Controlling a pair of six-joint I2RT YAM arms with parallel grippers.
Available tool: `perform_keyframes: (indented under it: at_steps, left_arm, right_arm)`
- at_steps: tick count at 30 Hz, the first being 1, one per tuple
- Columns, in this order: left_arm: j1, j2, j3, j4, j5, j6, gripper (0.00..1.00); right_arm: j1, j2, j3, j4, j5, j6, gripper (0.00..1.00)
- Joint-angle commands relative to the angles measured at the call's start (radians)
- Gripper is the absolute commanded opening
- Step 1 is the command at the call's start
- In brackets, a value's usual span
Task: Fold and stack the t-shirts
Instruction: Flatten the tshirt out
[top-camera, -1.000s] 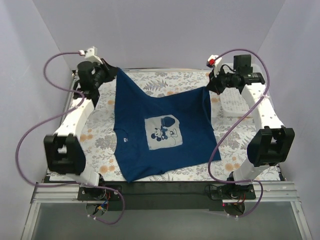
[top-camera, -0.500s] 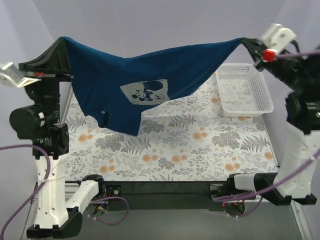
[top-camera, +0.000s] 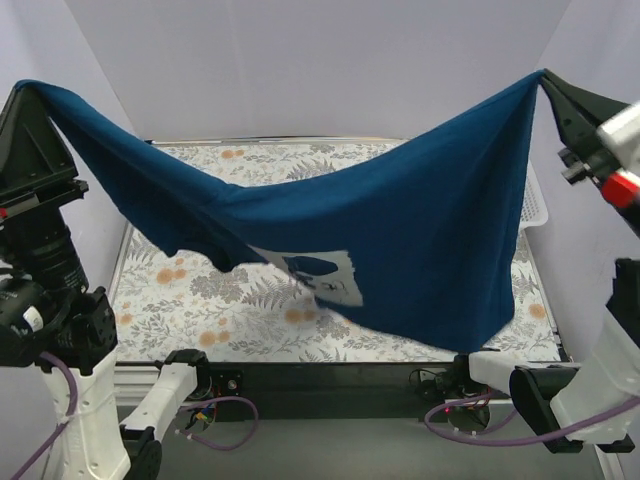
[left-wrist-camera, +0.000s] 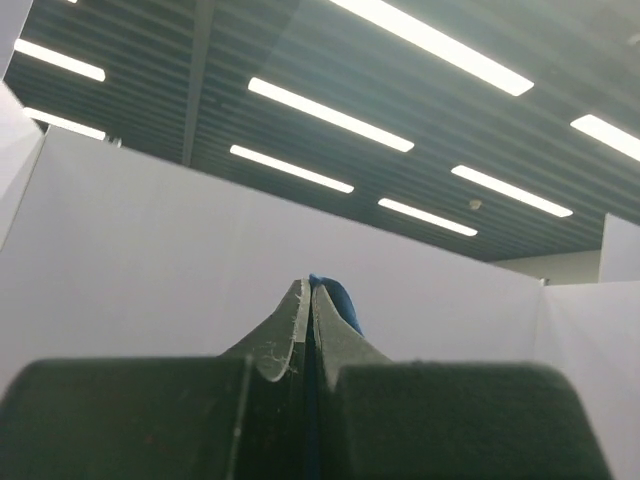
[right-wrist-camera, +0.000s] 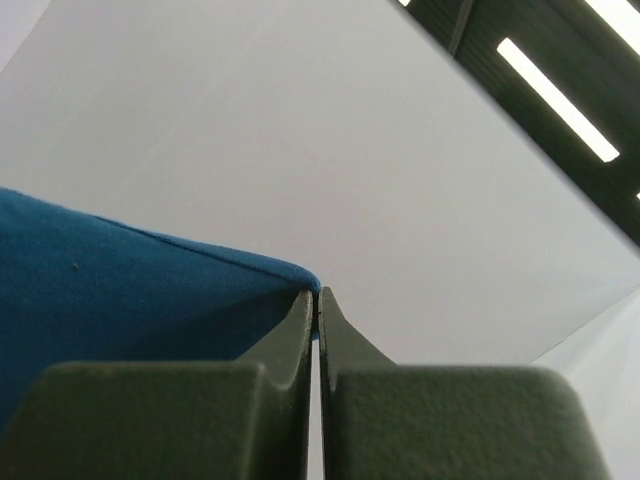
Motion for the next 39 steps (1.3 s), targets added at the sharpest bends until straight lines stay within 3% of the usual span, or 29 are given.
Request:
perform_keyframes:
  at_steps: [1, 6, 11, 12, 16, 21, 24, 30, 39]
  left_arm:
    - [-0.02, 0.09, -0.058, -0.019, -0.067, 0.067, 0.0]
    - [-0.02, 0.154, -0.243, 0.001, -0.072, 0.086, 0.0]
    - [-0.02, 0.298, -0.478, 0.106, -0.086, 0.087, 0.0]
    - [-0.017, 0.339, -0.508, 0.129, -0.087, 0.075, 0.0]
    - [0.006, 0.603, -0.553, 0.214, -0.061, 0.04, 0.0]
    - [0.022, 0.994, -0.384, 0.165, -0.035, 0.018, 0.0]
    - [0.023, 1.1, -0.278, 0.118, -0.052, 0.021, 0.0]
    - [0.042, 1.199, -0.164, 0.065, -0.153, 0.043, 0.0]
    - [0.108, 1.159, -0.209, 0.133, -0.117, 0.047, 0.0]
  right_arm:
    - [-0.007, 0.057, -0.117, -0.012, 0.053, -0.021, 0.01]
    - [-0.005, 0.082, -0.399, 0.054, 0.048, -0.04, 0.01]
    - [-0.005, 0.165, -0.727, 0.165, -0.141, -0.036, 0.01]
    - [-0.002, 0.179, -0.863, 0.265, -0.185, -0.027, 0.01]
    - [0.01, 0.298, -1.065, 0.506, -0.178, -0.03, 0.01]
    - [0.028, 0.635, -0.928, 0.571, -0.088, 0.043, 0.01]
    - [0.038, 0.781, -0.793, 0.55, -0.017, 0.075, 0.01]
    - [0.074, 0.95, -0.618, 0.547, 0.118, 0.108, 0.01]
    - [0.094, 1.024, -0.505, 0.553, 0.296, 0.105, 0.01]
